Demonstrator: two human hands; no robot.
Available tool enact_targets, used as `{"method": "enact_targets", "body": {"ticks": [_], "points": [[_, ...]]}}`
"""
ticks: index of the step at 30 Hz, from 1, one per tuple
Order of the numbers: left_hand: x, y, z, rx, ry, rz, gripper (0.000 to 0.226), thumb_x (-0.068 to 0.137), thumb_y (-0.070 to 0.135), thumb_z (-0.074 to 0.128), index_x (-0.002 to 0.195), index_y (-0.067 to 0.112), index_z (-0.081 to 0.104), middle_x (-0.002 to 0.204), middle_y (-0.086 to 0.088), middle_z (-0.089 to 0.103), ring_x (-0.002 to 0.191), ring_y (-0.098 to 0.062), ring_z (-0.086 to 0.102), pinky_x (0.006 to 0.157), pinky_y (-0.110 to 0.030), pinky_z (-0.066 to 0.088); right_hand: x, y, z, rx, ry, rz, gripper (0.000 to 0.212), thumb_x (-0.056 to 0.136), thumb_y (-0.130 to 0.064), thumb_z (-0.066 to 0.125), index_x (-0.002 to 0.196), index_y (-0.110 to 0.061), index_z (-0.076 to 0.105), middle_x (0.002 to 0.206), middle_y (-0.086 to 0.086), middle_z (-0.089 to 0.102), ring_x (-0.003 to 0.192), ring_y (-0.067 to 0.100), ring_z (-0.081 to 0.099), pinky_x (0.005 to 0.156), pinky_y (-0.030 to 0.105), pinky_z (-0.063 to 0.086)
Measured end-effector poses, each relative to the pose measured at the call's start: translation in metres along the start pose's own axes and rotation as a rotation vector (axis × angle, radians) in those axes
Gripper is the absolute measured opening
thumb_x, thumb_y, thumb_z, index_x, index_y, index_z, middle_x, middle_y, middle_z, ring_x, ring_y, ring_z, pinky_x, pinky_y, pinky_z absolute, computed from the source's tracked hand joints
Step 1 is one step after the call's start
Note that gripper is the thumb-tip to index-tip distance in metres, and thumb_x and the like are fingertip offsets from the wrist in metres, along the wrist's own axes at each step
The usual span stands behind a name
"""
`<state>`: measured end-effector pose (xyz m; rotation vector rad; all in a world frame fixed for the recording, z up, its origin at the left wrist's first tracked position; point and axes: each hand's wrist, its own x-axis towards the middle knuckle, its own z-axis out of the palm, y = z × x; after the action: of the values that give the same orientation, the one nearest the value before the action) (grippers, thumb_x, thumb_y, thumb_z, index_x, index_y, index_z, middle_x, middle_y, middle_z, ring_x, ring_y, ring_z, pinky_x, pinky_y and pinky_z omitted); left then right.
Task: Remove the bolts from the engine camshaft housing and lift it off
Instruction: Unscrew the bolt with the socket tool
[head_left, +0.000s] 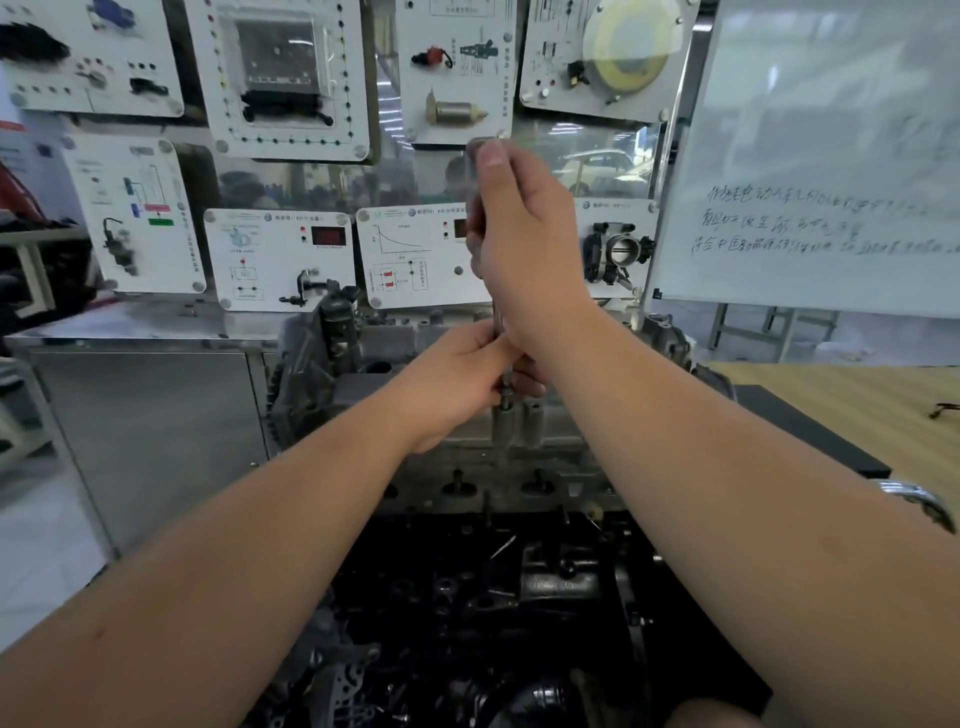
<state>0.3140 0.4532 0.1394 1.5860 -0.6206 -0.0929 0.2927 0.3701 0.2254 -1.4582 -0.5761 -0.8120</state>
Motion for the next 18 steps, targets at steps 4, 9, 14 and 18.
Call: {"method": "enact_targets", "body": {"ticks": [4,9,14,18], "points": [[0.004,0.004,0.002,0.112,0.005,-0.018,0.035,0.103,0.039,0.056,0.115,0.008,0.066,0.104,-0.010,0.077,0.099,-0.025,0.074,0.104,-0.053,0.051,0.004,0.000,-0.010,0.096,0.037,0.008,0.016,0.106,-0.034,0.046,0.107,-0.019,0.050,0.065,-0.003,0.041,0.049,0.012,0.027,0.048,0.028,0.026],[0.003,0.002,-0.003,-0.118,0.002,-0.017,0.028,0.102,0.033,0.056,0.112,0.009,0.068,0.101,-0.018,0.075,0.093,-0.028,0.074,0.092,-0.045,0.058,0.012,-0.004,-0.017,0.285,-0.101,0.118,0.021,0.107,-0.025,0.045,0.095,-0.018,0.060,0.066,-0.002,0.055,0.048,0.010,0.041,0.044,0.024,0.035],[0.000,-0.005,-0.006,-0.209,-0.017,0.033,0.027,0.093,0.030,0.057,0.106,0.010,0.071,0.098,-0.017,0.076,0.091,-0.030,0.074,0.087,-0.041,0.059,0.018,0.001,-0.020,0.495,-0.223,0.283,0.032,0.109,-0.034,0.038,0.100,-0.017,0.063,0.059,-0.004,0.045,0.045,0.009,0.028,0.044,0.023,0.023],[-0.001,-0.009,-0.004,-0.132,0.024,0.063,0.030,0.093,0.029,0.059,0.109,0.005,0.069,0.095,-0.011,0.075,0.091,-0.027,0.073,0.089,-0.041,0.059,0.011,0.006,-0.022,0.352,-0.115,0.139,0.017,0.108,-0.034,0.041,0.102,-0.024,0.053,0.061,-0.001,0.053,0.041,0.009,0.032,0.040,0.020,0.027]]}}
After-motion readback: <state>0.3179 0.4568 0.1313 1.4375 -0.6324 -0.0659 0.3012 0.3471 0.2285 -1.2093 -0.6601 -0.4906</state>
